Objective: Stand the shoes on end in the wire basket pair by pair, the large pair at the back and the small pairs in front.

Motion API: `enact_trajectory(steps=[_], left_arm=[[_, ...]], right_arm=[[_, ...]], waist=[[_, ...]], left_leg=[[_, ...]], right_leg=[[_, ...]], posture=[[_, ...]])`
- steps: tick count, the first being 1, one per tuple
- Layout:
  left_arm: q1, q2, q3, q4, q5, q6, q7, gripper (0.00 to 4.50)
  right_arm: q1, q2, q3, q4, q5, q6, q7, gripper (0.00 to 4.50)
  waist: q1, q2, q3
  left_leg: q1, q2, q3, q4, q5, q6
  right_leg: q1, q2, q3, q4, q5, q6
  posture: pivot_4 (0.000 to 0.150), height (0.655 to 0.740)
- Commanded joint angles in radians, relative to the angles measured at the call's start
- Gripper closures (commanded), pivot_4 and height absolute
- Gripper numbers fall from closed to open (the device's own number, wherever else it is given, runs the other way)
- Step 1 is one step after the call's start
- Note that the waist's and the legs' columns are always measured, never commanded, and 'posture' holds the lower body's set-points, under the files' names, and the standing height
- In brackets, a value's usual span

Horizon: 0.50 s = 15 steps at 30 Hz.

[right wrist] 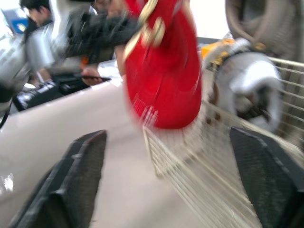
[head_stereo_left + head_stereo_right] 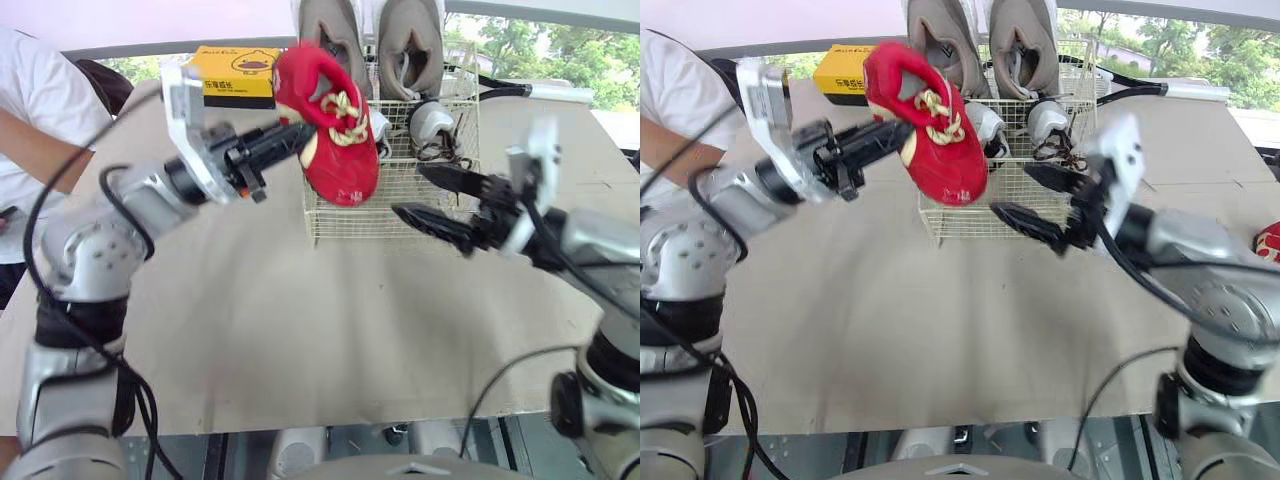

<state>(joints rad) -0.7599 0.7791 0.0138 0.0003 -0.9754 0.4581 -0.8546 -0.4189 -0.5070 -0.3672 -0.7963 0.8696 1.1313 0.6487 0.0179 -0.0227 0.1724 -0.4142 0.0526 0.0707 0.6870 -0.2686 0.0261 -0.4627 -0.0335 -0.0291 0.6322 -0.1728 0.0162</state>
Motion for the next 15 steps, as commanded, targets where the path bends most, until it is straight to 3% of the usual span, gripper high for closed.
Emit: enact_trajectory(steps=[1, 6, 14, 15], left_arm=[[-0.097, -0.022, -0.001, 0.155, 0.137, -0.11, -0.164, 3.96], [-0.155, -0.088, -0.06, 0.312, 0.333, -0.297, -0.363, 3.96], [-0.122, -0.177, -0.111, 0.471, 0.56, -0.571, -0.508, 3.96], [-0.117, -0.174, -0.111, 0.489, 0.579, -0.585, -0.515, 3.16]], right_arm=[[0.108, -0.08, -0.122, -0.105, 0.067, -0.087, 0.049, 0.75], [0.285, -0.178, -0.236, -0.15, 0.13, -0.171, 0.064, 0.75], [0.372, -0.242, -0.217, -0.145, 0.141, -0.278, -0.015, 0.75], [0.378, -0.248, -0.216, -0.142, 0.141, -0.287, -0.024, 0.75]], waist=[[-0.005, 0.0, 0.0], [-0.009, -0.001, 0.0], [-0.006, -0.002, 0.0], [-0.006, -0.002, 0.0]], left_leg=[[0.0, 0.0, 0.0, 0.0, 0.0, 0.0], [0.0, 0.001, 0.001, -0.001, -0.001, 0.001], [0.006, 0.001, 0.001, 0.001, -0.001, 0.002], [0.006, 0.001, 0.001, 0.001, -0.001, 0.002]], right_leg=[[0.0, 0.0, 0.0, -0.001, 0.0, 0.0], [0.0, 0.001, 0.002, -0.003, 0.0, 0.0], [0.008, 0.001, 0.002, -0.005, -0.003, -0.001], [0.008, 0.001, 0.002, -0.005, -0.002, -0.001]], posture=[[0.15, 0.74], [0.15, 0.74], [0.15, 0.74], [0.15, 0.74]])
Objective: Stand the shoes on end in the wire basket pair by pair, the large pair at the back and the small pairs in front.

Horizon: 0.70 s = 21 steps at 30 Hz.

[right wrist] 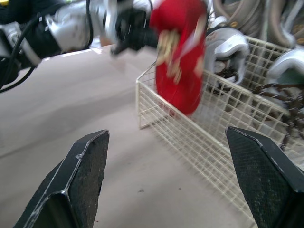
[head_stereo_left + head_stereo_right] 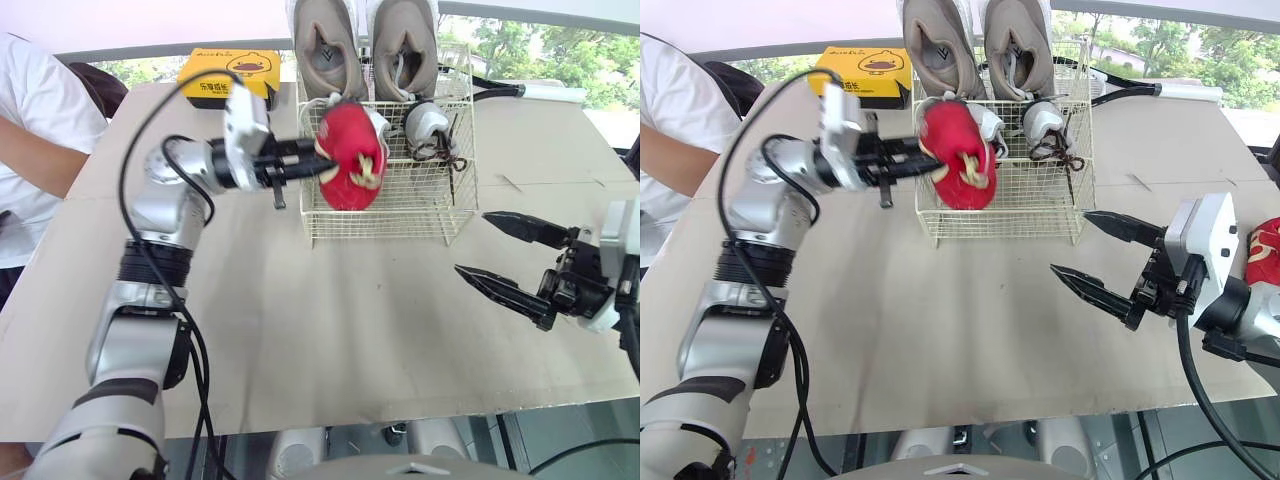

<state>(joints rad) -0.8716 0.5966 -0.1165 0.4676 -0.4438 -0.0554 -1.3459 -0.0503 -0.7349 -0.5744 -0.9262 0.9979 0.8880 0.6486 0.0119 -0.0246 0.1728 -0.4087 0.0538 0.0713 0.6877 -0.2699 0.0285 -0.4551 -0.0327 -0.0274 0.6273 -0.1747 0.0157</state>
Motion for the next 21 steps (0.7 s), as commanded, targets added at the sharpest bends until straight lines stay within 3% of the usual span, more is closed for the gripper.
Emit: enact_trajectory(steps=[1, 4, 8, 14, 18, 21], left_arm=[[-0.001, 0.01, 0.018, 0.031, 0.062, -0.081, -0.025, 2.96], [0.027, 0.029, 0.04, 0.038, 0.063, -0.059, -0.05, 1.92], [0.066, 0.053, 0.14, -0.092, -0.093, 0.217, -0.006, 0.2], [0.107, 0.071, 0.374, -0.329, -0.409, 0.703, 0.293, 0.08], [0.111, -0.023, 0.493, -0.511, -0.664, 0.89, 0.581, 0.08], [0.078, -0.106, 0.488, -0.645, -0.811, 0.943, 0.74, 0.08]], right_arm=[[0.016, -0.024, -0.011, -0.01, 0.014, -0.051, -0.029, 0.75], [0.05, -0.037, -0.014, 0.004, -0.003, -0.07, -0.042, 0.75], [0.139, -0.046, -0.019, 0.03, -0.104, -0.114, -0.048, 0.75], [0.218, 0.01, -0.092, 0.13, -0.226, -0.191, -0.123, 0.75], [0.229, 0.047, -0.187, 0.197, -0.3, -0.281, -0.16, 0.75], [0.221, 0.007, -0.223, 0.289, -0.378, -0.27, -0.204, 0.75]], waist=[[0.0, 0.0, 0.0], [0.002, 0.0, 0.0], [-0.003, -0.001, -0.001], [-0.001, -0.002, 0.0], [0.005, -0.002, -0.001], [0.006, -0.003, -0.001]], left_leg=[[0.0, 0.0, 0.0, 0.0, 0.0, 0.0], [0.0, 0.0, -0.001, 0.0, -0.001, 0.001], [0.002, 0.001, 0.0, 0.0, -0.001, 0.001], [0.009, 0.002, -0.001, 0.0, -0.001, 0.001], [0.01, 0.002, -0.002, -0.001, -0.001, 0.001], [0.009, 0.0, -0.002, 0.0, -0.001, 0.001]], right_leg=[[0.0, 0.0, 0.0, 0.0, 0.0, 0.0], [0.0, 0.0, -0.001, 0.0, 0.002, 0.001], [0.002, 0.0, 0.0, 0.0, 0.001, 0.003], [0.009, 0.0, 0.001, 0.001, -0.002, 0.005], [0.009, -0.001, 0.002, 0.001, -0.001, 0.006], [0.009, -0.002, 0.002, 0.001, -0.001, 0.007]], posture=[[0.15, 0.74], [0.15, 0.74], [0.15, 0.74], [0.15, 0.74], [0.15, 0.74], [0.15, 0.74]])
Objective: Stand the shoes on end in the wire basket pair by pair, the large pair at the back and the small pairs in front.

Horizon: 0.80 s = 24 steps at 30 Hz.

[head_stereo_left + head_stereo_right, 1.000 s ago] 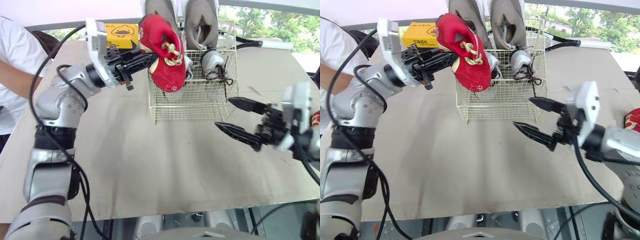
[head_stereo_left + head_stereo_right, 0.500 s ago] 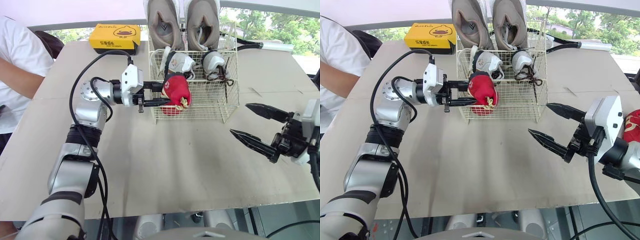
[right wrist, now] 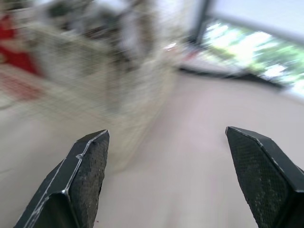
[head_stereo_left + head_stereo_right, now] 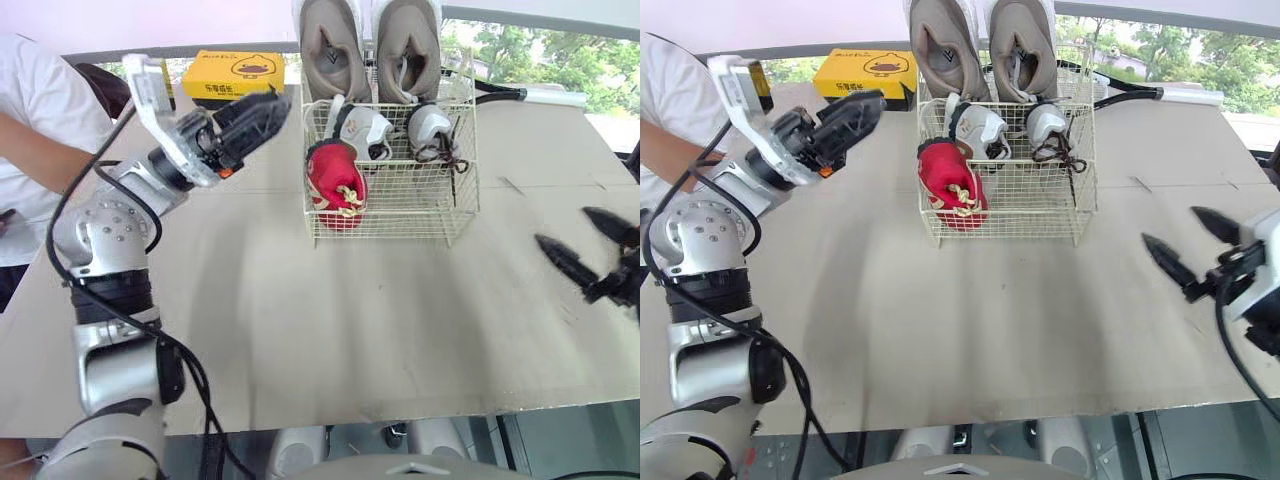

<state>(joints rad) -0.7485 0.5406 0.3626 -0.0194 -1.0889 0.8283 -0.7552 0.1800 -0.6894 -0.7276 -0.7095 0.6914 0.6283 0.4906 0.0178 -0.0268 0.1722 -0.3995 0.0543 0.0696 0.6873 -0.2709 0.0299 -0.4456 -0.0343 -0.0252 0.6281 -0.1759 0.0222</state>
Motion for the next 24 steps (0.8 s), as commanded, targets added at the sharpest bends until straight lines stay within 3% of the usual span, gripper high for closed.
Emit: enact_trajectory(steps=[1, 4, 10, 17, 24], left_arm=[[-0.05, -0.063, -0.012, -0.199, -0.198, 0.079, 0.172, 0.08], [-0.034, -0.089, -0.127, -0.329, -0.218, 0.122, 0.184, 0.08], [0.094, -0.045, -0.387, -0.481, 0.001, 0.057, 0.016, 0.08], [0.186, -0.016, -0.474, -0.499, 0.159, -0.037, -0.07, 0.08], [0.198, -0.017, -0.489, -0.512, 0.218, -0.071, -0.088, 0.08]], right_arm=[[-0.015, -0.065, -0.067, 0.107, -0.067, 0.044, -0.058, 0.75], [-0.044, -0.146, -0.069, 0.222, -0.124, 0.078, -0.075, 0.75], [-0.182, -0.325, 0.041, 0.527, -0.191, 0.265, -0.081, 0.75], [-0.448, -0.458, 0.298, 0.895, -0.284, 0.342, -0.027, 0.75], [-0.778, -0.436, 0.621, 1.233, -0.465, 0.351, -0.003, 0.75]], waist=[[-0.002, -0.001, 0.0], [-0.004, 0.0, -0.001], [-0.022, 0.003, -0.002], [-0.033, 0.003, -0.002], [-0.032, 0.002, -0.002]], left_leg=[[0.0, -0.001, 0.001, 0.0, 0.0, 0.0], [0.002, -0.002, 0.002, 0.0, 0.0, 0.0], [0.007, -0.004, 0.006, -0.002, 0.0, 0.001], [0.01, -0.01, 0.001, -0.002, 0.0, 0.001], [0.011, -0.011, 0.003, -0.002, -0.002, 0.003]], right_leg=[[0.0, 0.0, 0.001, 0.0, 0.0, 0.0], [0.001, 0.001, 0.005, 0.0, 0.0, 0.0], [0.001, 0.004, 0.013, 0.002, -0.002, -0.004], [0.0, 0.007, 0.019, 0.005, -0.002, -0.004], [0.0, 0.008, 0.024, 0.004, -0.002, -0.004]], posture=[[0.15, 0.74], [0.15, 0.74], [0.15, 0.74], [0.15, 0.74], [0.15, 0.74]])
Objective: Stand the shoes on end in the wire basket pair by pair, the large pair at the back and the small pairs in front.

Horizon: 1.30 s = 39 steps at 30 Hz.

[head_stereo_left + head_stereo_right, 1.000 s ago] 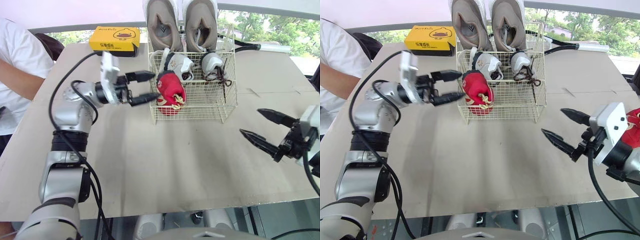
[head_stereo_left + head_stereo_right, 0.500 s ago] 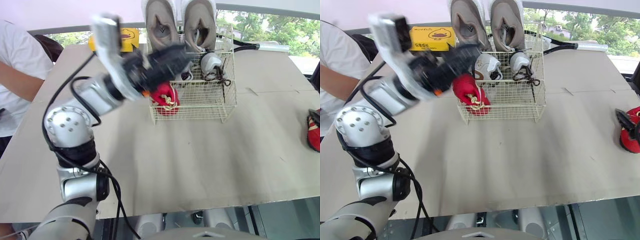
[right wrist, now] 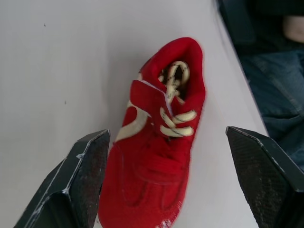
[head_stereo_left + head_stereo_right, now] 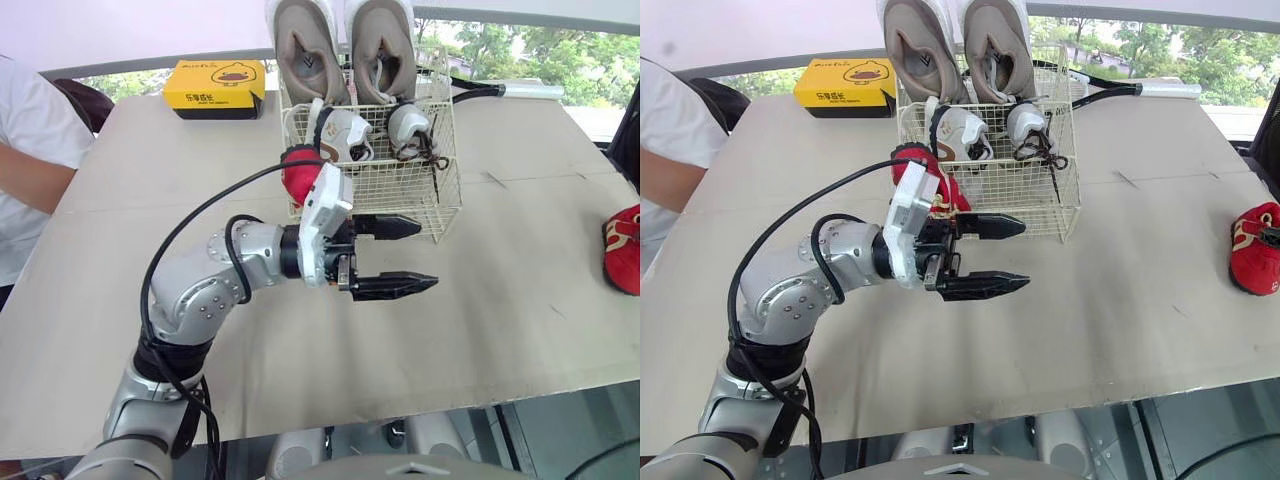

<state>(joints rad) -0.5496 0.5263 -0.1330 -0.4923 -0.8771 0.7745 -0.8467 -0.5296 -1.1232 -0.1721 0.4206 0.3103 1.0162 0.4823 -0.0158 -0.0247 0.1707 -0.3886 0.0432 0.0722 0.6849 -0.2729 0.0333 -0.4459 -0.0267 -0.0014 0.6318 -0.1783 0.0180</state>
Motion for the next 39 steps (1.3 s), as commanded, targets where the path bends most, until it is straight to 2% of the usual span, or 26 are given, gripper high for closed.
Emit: enact_trajectory(steps=[1, 6, 7, 8, 10, 11, 12, 13, 16, 18, 19, 20, 22, 24, 27, 29, 32, 34, 36, 39], left_arm=[[0.003, -0.005, 0.01, -0.047, 0.004, -0.015, 0.009, 0.08], [0.02, 0.003, 0.032, -0.078, 0.005, -0.008, 0.035, 0.08], [0.023, 0.007, 0.035, -0.082, 0.003, -0.007, 0.037, 0.0], [0.025, 0.01, 0.037, -0.086, 0.001, -0.006, 0.039, 0.0], [0.029, 0.012, 0.04, -0.09, -0.002, -0.002, 0.049, 0.0], [0.03, 0.012, 0.04, -0.092, -0.004, 0.0, 0.052, 0.0], [0.028, 0.01, 0.04, -0.09, -0.006, 0.001, 0.055, 0.0], [0.025, 0.009, 0.039, -0.087, -0.008, 0.002, 0.056, 0.0], [0.014, 0.009, 0.038, -0.073, -0.016, 0.009, 0.048, 0.0], [0.007, 0.017, 0.039, -0.057, -0.018, 0.011, 0.03, 0.0], [0.005, 0.021, 0.044, -0.05, -0.026, 0.016, 0.022, 0.0], [0.003, 0.024, 0.049, -0.041, -0.033, 0.021, 0.019, 0.0], [0.003, 0.032, 0.063, -0.025, -0.048, 0.031, 0.013, 0.0], [0.016, 0.03, 0.092, -0.013, -0.08, 0.039, 0.019, 0.0], [0.052, 0.033, 0.124, -0.01, -0.093, 0.032, 0.02, 0.0], [0.118, 0.03, 0.147, -0.039, -0.06, -0.016, 0.033, 0.0], [0.242, 0.0, 0.216, -0.096, -0.039, -0.1, 0.073, 0.0], [0.321, 0.032, 0.25, -0.122, -0.05, -0.126, 0.012, 0.0], [0.383, 0.046, 0.304, -0.129, -0.096, -0.131, 0.001, 0.0], [0.447, 0.058, 0.369, -0.122, -0.128, -0.154, -0.012, 0.0]], right_arm=[[-0.113, 0.015, 0.086, 0.172, -0.108, -0.063, -0.002, 0.75], [-0.283, 0.085, 0.161, 0.46, -0.205, -0.174, -0.003, 0.75], [-0.311, 0.098, 0.164, 0.504, -0.215, -0.187, -0.001, 1.15], [-0.333, 0.107, 0.164, 0.537, -0.222, -0.196, 0.001, 1.25], [-0.366, 0.123, 0.164, 0.589, -0.235, -0.217, 0.013, 1.94], [-0.376, 0.127, 0.166, 0.604, -0.242, -0.225, 0.016, 2.57], [-0.383, 0.128, 0.168, 0.614, -0.249, -0.227, 0.022, 2.92], [-0.383, 0.126, 0.172, 0.612, -0.257, -0.224, 0.034, 3.47], [-0.353, 0.105, 0.144, 0.55, -0.241, -0.181, 0.082, 4.45], [-0.305, 0.088, 0.068, 0.442, -0.191, -0.127, 0.089, 4.45], [-0.259, 0.086, -0.001, 0.327, -0.144, -0.09, 0.095, 4.45], [-0.206, 0.088, -0.067, 0.19, -0.099, -0.05, 0.104, 4.45], [-0.065, 0.14, -0.24, -0.219, 0.002, 0.021, 0.104, 4.45], [-0.017, 0.329, -0.431, -0.607, 0.141, 0.016, 0.01, 4.45], [-0.031, 0.553, -0.49, -0.927, 0.269, 0.028, -0.114, 4.45], [-0.048, 0.695, -0.417, -1.059, 0.303, -0.001, -0.206, 4.45], [0.008, 0.849, -0.165, -1.174, 0.153, -0.253, -0.269, 4.45], [0.059, 0.938, -0.044, -1.163, 0.084, -0.438, -0.258, 4.45], [0.112, 0.969, 0.076, -1.115, 0.005, -0.572, -0.234, 4.45], [0.155, 1.017, 0.159, -1.02, -0.084, -0.748, -0.255, 4.45]], waist=[[0.003, 0.0, 0.0], [0.002, 0.0, 0.0], [0.002, 0.0, 0.0], [0.002, 0.0, 0.0], [0.002, 0.0, 0.0], [0.002, 0.0, 0.0], [0.002, 0.0, 0.0], [0.002, 0.0, 0.0], [0.002, -0.001, -0.001], [0.004, -0.001, 0.0], [0.004, 0.0, 0.0], [0.005, 0.0, 0.0], [0.004, 0.002, 0.0], [-0.006, 0.003, -0.001], [-0.016, 0.005, 0.0], [-0.017, 0.005, -0.001], [-0.02, 0.004, -0.001], [-0.021, 0.004, -0.001], [-0.019, 0.004, -0.001], [-0.012, 0.003, -0.001]], left_leg=[[0.0, 0.0, 0.0, 0.0, 0.0, 0.0], [-0.005, -0.001, 0.0, 0.0, -0.001, 0.001], [-0.006, -0.001, -0.001, 0.0, -0.001, 0.002], [-0.006, -0.001, -0.001, 0.0, -0.001, 0.002], [-0.006, -0.001, 0.0, 0.0, -0.001, 0.002], [-0.006, -0.001, 0.0, 0.0, -0.001, 0.002], [-0.006, -0.001, 0.0, 0.0, -0.001, 0.002], [-0.006, -0.002, 0.0, 0.001, -0.001, 0.002], [-0.006, -0.002, -0.001, 0.001, -0.001, 0.002], [-0.006, -0.002, -0.001, 0.001, -0.001, 0.002], [-0.006, -0.002, -0.001, 0.001, -0.001, 0.002], [-0.006, -0.002, -0.001, 0.001, -0.001, 0.002], [-0.007, -0.002, -0.002, 0.0, -0.001, 0.002], [-0.006, 0.0, -0.003, 0.0, -0.001, 0.002], [-0.006, 0.003, -0.007, -0.001, -0.001, 0.001], [-0.002, 0.003, -0.009, -0.001, -0.001, 0.0], [-0.001, 0.004, -0.009, -0.001, -0.001, 0.0], [-0.001, 0.004, -0.007, -0.001, -0.001, 0.0], [-0.002, 0.004, -0.006, -0.001, -0.001, 0.0], [-0.003, 0.002, -0.004, 0.0, -0.001, 0.0]], right_leg=[[0.0, 0.0, 0.0, 0.0, 0.0, 0.0], [-0.002, 0.0, 0.0, -0.005, 0.002, 0.003], [-0.002, 0.0, 0.0, -0.005, 0.003, 0.004], [-0.002, 0.0, 0.0, -0.006, 0.003, 0.005], [-0.002, 0.0, 0.0, -0.006, 0.004, 0.004], [-0.002, 0.0, 0.0, -0.006, 0.005, 0.003], [-0.002, 0.0, 0.0, -0.006, 0.005, 0.003], [-0.002, 0.0, 0.0, -0.006, 0.005, 0.003], [-0.001, 0.0, 0.0, -0.006, 0.004, 0.006], [-0.001, 0.0, 0.001, -0.006, 0.004, 0.007], [-0.001, 0.0, 0.001, -0.005, 0.004, 0.007], [-0.001, 0.0, 0.0, -0.005, 0.004, 0.007], [-0.002, 0.0, 0.0, -0.005, 0.004, 0.007], [-0.004, 0.002, 0.003, -0.002, 0.004, 0.009], [-0.004, 0.007, 0.005, 0.001, 0.003, 0.011], [-0.003, 0.008, 0.002, 0.002, 0.003, 0.01], [-0.003, 0.009, 0.004, 0.004, 0.002, 0.01], [-0.004, 0.008, 0.006, 0.003, 0.002, 0.009], [-0.004, 0.008, 0.007, 0.003, 0.002, 0.009], [-0.004, 0.007, 0.009, 0.002, 0.0, 0.006]], posture=[[0.15, 0.74], [0.15, 0.74], [0.15, 0.74], [0.15, 0.74], [0.15, 0.74], [0.15, 0.74], [0.15, 0.74], [0.15, 0.74], [0.15, 0.74], [0.15, 0.74], [0.15, 0.74], [0.15, 0.74], [0.15, 0.74], [0.15, 0.74], [0.15, 0.74], [0.15, 0.74], [0.15, 0.74], [0.15, 0.74], [0.15, 0.74], [0.15, 0.74]])
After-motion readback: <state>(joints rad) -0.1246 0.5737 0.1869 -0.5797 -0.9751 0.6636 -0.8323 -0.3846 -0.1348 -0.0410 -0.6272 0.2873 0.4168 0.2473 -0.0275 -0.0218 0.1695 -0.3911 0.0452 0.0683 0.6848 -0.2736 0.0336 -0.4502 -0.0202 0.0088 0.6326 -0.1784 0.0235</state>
